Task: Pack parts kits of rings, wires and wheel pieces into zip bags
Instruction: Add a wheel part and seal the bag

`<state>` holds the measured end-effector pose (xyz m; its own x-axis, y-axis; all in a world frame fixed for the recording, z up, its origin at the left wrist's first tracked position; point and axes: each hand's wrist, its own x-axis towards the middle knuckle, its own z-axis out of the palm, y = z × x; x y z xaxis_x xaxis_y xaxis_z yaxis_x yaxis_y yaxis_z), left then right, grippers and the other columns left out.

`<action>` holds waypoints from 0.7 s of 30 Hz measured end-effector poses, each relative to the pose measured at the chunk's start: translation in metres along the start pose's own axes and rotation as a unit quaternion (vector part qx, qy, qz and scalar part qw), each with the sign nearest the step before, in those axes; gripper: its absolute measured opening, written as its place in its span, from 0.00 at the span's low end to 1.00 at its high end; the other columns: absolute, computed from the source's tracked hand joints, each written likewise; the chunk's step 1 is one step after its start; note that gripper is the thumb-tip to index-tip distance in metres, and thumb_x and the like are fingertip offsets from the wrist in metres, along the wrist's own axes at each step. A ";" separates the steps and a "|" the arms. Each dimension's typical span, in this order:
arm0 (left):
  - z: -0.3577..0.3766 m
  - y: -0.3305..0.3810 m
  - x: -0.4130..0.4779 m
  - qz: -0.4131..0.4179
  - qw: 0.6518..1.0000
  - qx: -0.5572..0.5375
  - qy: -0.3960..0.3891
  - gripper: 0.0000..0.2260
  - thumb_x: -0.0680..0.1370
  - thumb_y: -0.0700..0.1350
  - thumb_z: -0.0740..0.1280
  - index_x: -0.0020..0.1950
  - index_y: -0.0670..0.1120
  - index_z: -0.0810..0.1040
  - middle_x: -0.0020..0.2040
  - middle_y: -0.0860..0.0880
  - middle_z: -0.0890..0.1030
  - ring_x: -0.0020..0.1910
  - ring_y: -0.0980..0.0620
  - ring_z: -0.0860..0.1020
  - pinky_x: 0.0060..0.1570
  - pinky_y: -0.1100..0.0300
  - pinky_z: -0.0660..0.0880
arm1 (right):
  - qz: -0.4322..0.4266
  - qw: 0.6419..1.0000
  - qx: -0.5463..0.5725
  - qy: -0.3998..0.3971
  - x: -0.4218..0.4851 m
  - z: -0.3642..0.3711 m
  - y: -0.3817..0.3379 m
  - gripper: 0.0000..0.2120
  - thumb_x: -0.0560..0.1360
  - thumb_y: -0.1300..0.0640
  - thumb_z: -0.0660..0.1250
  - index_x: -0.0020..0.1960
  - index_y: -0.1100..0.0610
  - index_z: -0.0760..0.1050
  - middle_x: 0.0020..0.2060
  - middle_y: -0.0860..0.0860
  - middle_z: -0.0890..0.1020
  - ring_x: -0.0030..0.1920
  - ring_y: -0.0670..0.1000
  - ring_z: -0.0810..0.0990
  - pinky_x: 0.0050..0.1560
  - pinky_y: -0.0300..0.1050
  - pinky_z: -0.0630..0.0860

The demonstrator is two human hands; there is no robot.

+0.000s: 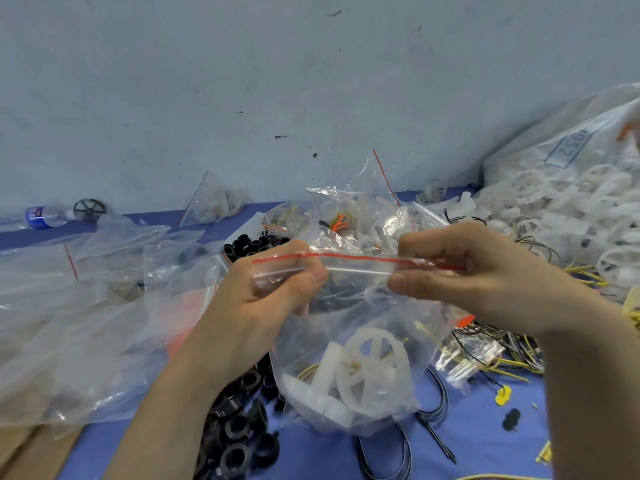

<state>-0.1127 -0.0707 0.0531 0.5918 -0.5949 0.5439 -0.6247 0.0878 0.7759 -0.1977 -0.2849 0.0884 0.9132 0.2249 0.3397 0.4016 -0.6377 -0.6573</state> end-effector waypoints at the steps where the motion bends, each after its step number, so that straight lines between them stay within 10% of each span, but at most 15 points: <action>1: -0.001 -0.001 0.000 0.005 1.000 0.004 0.006 0.10 0.74 0.53 0.64 0.35 0.52 0.78 0.30 0.50 0.74 0.32 0.55 0.73 0.40 0.61 0.74 | 0.013 1.000 0.004 0.012 -0.001 -0.001 0.002 0.13 0.71 0.47 0.68 0.35 0.56 0.75 0.29 0.52 0.68 0.33 0.44 0.67 0.33 0.39 0.62; 9: -0.006 -0.002 0.000 -0.011 1.000 0.010 0.026 0.12 0.74 0.53 0.64 0.35 0.49 0.77 0.31 0.49 0.73 0.34 0.51 0.73 0.50 0.43 0.74 | -0.020 0.999 -0.006 0.050 -0.006 -0.008 0.005 0.22 0.71 0.43 0.67 0.32 0.60 0.67 0.28 0.52 0.61 0.30 0.50 0.60 0.31 0.41 0.56; 14: -0.015 -0.009 0.002 -0.015 0.998 0.011 0.054 0.09 0.75 0.46 0.65 0.36 0.47 0.79 0.30 0.48 0.74 0.32 0.49 0.74 0.40 0.66 0.72 | -0.009 0.998 0.038 0.056 -0.008 -0.013 0.010 0.26 0.71 0.42 0.68 0.31 0.63 0.65 0.28 0.54 0.59 0.30 0.52 0.58 0.30 0.40 0.55; 21: -0.010 -0.003 0.002 -0.017 0.999 -0.015 0.028 0.07 0.74 0.47 0.67 0.37 0.47 0.80 0.34 0.49 0.79 0.33 0.55 0.76 0.40 0.65 0.73 | 0.006 0.996 0.035 0.076 -0.008 -0.012 0.006 0.18 0.70 0.43 0.70 0.32 0.56 0.72 0.27 0.49 0.70 0.29 0.46 0.68 0.32 0.37 0.66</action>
<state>-0.1047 -0.0639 0.0547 0.6403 -0.5530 0.5331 -0.5889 0.0921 0.8029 -0.2030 -0.2991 0.0898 0.8989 0.1006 0.4265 0.4002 -0.5849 -0.7055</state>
